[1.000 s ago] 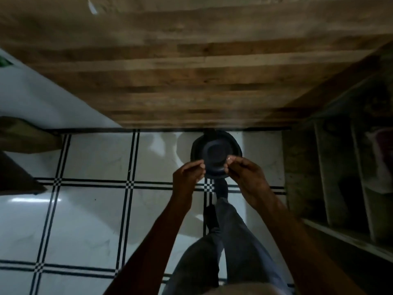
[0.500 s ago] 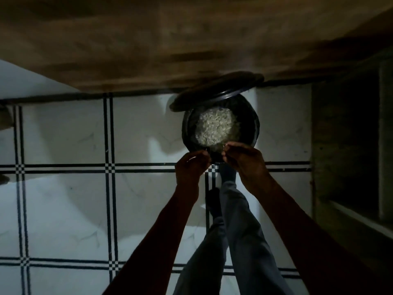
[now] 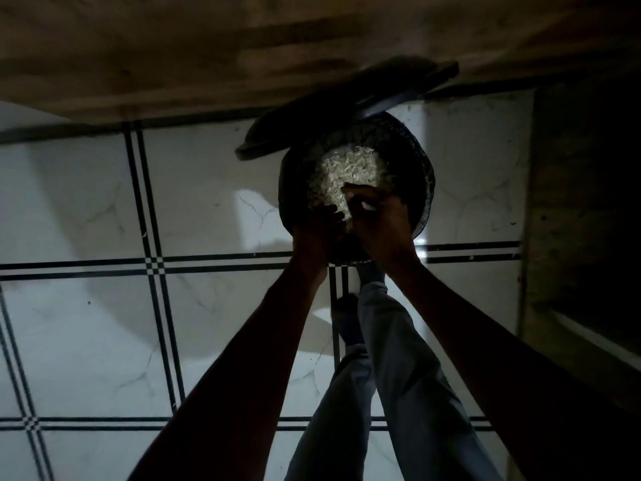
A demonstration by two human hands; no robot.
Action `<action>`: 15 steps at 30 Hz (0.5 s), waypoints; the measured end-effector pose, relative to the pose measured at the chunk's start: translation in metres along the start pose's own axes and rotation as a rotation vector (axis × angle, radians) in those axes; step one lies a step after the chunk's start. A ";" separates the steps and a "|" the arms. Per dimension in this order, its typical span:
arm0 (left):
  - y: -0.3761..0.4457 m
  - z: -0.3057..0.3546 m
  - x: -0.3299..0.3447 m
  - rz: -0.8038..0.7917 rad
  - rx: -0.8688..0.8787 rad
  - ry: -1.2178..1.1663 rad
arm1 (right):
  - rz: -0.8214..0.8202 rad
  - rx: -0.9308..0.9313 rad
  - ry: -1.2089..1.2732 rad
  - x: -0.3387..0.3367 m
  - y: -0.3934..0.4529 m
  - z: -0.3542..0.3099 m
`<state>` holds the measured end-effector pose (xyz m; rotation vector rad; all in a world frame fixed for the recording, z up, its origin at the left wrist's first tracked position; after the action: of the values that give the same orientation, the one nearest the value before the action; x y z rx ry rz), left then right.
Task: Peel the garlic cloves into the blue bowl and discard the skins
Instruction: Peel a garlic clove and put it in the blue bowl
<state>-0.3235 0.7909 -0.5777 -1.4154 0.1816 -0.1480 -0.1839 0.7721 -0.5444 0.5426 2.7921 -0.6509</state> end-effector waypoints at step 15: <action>-0.165 0.034 0.044 -0.206 0.127 0.306 | 0.393 0.086 0.268 -0.159 -0.092 -0.073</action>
<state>-0.2724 0.7898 -0.4110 -1.2772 0.2735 -0.5386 -0.0858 0.6814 -0.3989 1.2378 2.7737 -0.6508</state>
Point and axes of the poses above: each hand's wrist, its own y-axis towards the middle knuckle, its own x-axis out of the palm, z = x × y, the point moved 8 cm from there along y, towards the middle knuckle, and after that the axes turned 14 degrees about -x, right-handed, at the moved point
